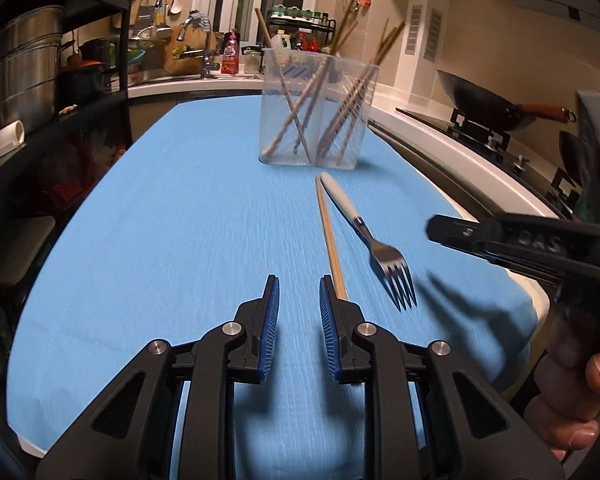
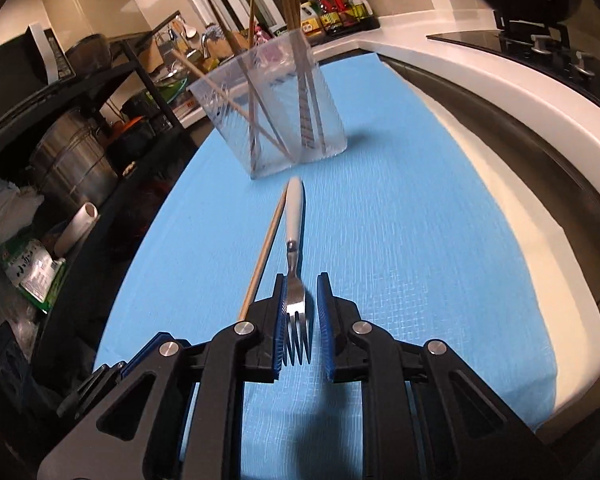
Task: Organize utensils
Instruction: 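Grasp the white-handled fork with right tool while left tool grasps the last chopstick, then lift the fork with right tool while left tool lifts the chopstick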
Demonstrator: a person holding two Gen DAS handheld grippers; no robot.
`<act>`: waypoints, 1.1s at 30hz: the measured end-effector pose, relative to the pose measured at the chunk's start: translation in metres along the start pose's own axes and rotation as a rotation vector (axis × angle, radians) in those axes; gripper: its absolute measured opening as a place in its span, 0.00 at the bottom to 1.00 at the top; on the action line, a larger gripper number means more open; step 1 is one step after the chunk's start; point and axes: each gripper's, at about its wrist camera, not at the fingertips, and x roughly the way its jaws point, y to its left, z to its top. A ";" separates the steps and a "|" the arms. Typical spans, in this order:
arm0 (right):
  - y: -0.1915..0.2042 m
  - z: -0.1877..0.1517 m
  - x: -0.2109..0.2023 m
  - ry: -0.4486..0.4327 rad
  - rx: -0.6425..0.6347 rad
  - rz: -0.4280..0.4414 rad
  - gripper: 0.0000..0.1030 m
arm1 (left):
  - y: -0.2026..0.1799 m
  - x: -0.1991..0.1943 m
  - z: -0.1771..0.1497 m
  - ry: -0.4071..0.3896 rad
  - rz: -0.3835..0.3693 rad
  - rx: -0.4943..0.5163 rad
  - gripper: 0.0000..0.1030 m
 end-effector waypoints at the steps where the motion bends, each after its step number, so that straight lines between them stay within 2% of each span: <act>1: 0.001 -0.001 0.004 0.007 -0.004 0.007 0.18 | -0.001 0.002 -0.001 0.003 -0.002 0.006 0.21; 3: 0.000 -0.002 0.009 0.017 -0.001 0.015 0.19 | -0.001 0.004 -0.003 0.003 -0.003 0.001 0.30; 9: -0.015 -0.003 0.032 0.105 0.105 0.077 0.25 | -0.002 0.008 -0.003 0.001 -0.043 -0.009 0.30; 13: -0.010 -0.006 0.034 0.113 0.095 0.090 0.25 | -0.011 0.014 -0.008 0.024 -0.067 0.016 0.30; 16: -0.002 -0.009 0.036 0.129 0.067 0.106 0.17 | -0.015 0.017 -0.012 0.034 -0.044 0.053 0.30; 18: 0.000 -0.009 0.032 0.118 0.042 0.100 0.08 | -0.018 0.018 -0.013 0.034 -0.031 0.072 0.28; 19: 0.003 -0.009 0.030 0.109 0.025 0.092 0.05 | -0.017 0.018 -0.012 0.033 -0.021 0.071 0.24; 21: 0.006 -0.008 0.026 0.085 -0.004 0.060 0.03 | -0.012 0.019 -0.011 0.032 0.010 0.064 0.07; 24: 0.009 -0.005 0.019 0.040 -0.049 -0.019 0.03 | -0.002 0.019 -0.009 0.030 0.034 0.033 0.07; 28: 0.011 -0.006 0.018 0.023 -0.142 -0.166 0.03 | 0.001 0.018 -0.008 0.024 0.066 0.028 0.07; 33: 0.014 -0.006 0.019 0.030 -0.179 -0.178 0.03 | 0.007 0.020 -0.005 0.018 0.105 0.013 0.07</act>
